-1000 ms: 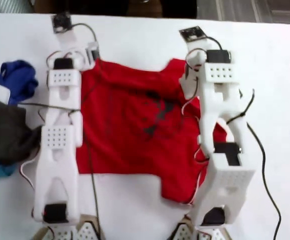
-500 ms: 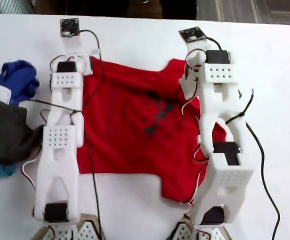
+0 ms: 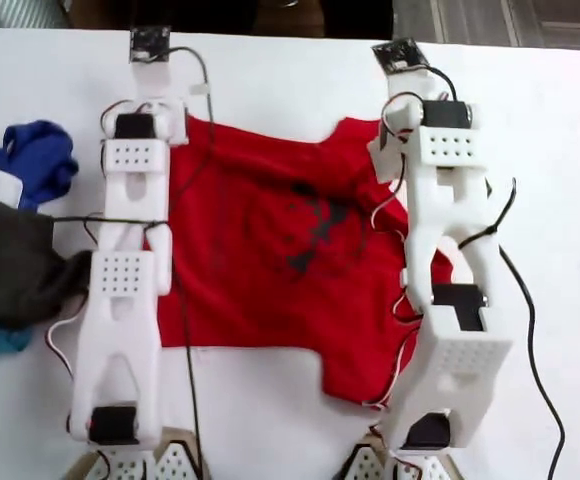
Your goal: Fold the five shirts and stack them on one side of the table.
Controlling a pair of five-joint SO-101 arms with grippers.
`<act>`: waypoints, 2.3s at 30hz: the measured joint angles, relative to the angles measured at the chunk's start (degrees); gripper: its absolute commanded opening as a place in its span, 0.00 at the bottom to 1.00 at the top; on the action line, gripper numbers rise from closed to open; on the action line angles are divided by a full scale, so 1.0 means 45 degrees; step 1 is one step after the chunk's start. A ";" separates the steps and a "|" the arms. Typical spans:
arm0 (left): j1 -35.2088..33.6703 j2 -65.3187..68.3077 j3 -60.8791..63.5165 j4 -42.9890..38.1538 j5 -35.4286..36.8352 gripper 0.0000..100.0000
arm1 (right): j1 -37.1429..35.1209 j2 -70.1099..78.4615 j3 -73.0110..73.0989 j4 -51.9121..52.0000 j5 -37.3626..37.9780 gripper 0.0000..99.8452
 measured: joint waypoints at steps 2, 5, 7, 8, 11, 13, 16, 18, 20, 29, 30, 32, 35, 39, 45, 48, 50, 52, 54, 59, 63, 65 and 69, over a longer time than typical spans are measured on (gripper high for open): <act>0.0059 0.0020 0.0000 -0.0703 0.0000 0.22 | 0.0039 0.0000 0.0020 -0.0039 0.0000 0.13; 0.0176 0.0195 0.0176 -0.1231 0.0000 0.26 | 0.0156 0.0000 0.0020 -0.0039 0.0000 0.13; 0.0215 0.0469 0.0449 -0.1172 0.0000 0.26 | 0.0332 0.0000 0.0020 -0.0039 0.0000 0.13; 0.0234 0.0527 0.0664 -0.0957 0.0000 0.26 | 0.0410 0.0000 0.0020 -0.0039 0.0000 0.13; 0.0195 0.0488 0.0899 0.0098 -0.0547 0.26 | 0.0664 0.0000 0.0020 -0.0039 0.0000 0.13; 0.0156 0.0449 0.0879 0.0918 -0.1016 0.26 | 0.0762 0.0000 0.0020 -0.0039 0.0000 0.13; 0.0156 0.0137 0.0860 0.2227 -0.1895 0.21 | 0.0762 0.0000 0.0020 -0.0039 0.0000 0.13; 0.0176 -0.0078 0.0840 0.3223 -0.2618 0.12 | 0.0762 0.0000 0.0020 -0.0039 0.0000 0.13; 0.0371 -0.0332 0.0821 0.4415 -0.3321 0.05 | 0.0762 0.0000 0.0020 -0.0039 0.0000 0.13; 0.0684 -0.0488 0.0254 0.6252 -0.3595 0.28 | 0.0762 0.0000 0.0020 -0.0039 0.0000 0.13; 0.0606 -0.0469 0.0059 0.6252 -0.3106 0.30 | 0.0762 0.0000 0.0020 -0.0039 0.0000 0.13; 0.0371 -0.0430 -0.0371 0.5939 -0.1680 0.31 | 0.0762 0.0000 0.0020 -0.0039 0.0000 0.13; -0.0215 -0.0449 -0.0918 0.5177 0.0293 0.31 | 0.0762 0.0000 0.0020 -0.0039 0.0000 0.13; -0.0664 -0.0449 -0.0821 0.4396 0.1407 0.31 | 0.0762 0.0000 0.0020 -0.0039 0.0000 0.13; -0.0645 -0.0449 0.1192 0.2950 0.1641 0.31 | 0.0762 0.0000 0.0020 -0.0039 0.0000 0.13; -0.0664 -0.0449 0.1719 0.2051 0.1661 0.31 | 0.0762 0.0000 0.0020 -0.0039 0.0000 0.13; -0.0645 -0.0449 0.1817 0.1446 0.1661 0.31 | 0.0762 0.0000 0.0020 -0.0039 0.0000 0.13; -0.0625 -0.0430 0.1895 0.0879 0.1661 0.30 | 0.0762 0.0000 0.0020 -0.0039 0.0000 0.13; -0.0625 -0.0430 0.1993 0.0508 0.1661 0.25 | 0.0762 0.0000 0.0020 -0.0039 0.0000 0.13; -0.0547 -0.0469 0.2774 -0.0059 0.0703 0.09 | 0.0762 0.0000 0.0020 -0.0039 0.0000 0.13; -0.0078 -0.0488 0.2833 -0.0215 -0.0586 0.09 | 0.0762 0.0000 0.0020 -0.0039 0.0000 0.13; -0.0039 -0.0488 0.2833 -0.0215 -0.0801 0.11 | 0.0762 0.0000 0.0020 -0.0039 0.0000 0.13; -0.0059 -0.0488 0.2833 -0.0215 -0.0899 0.03 | 0.0762 0.0000 0.0020 -0.0020 0.0000 0.13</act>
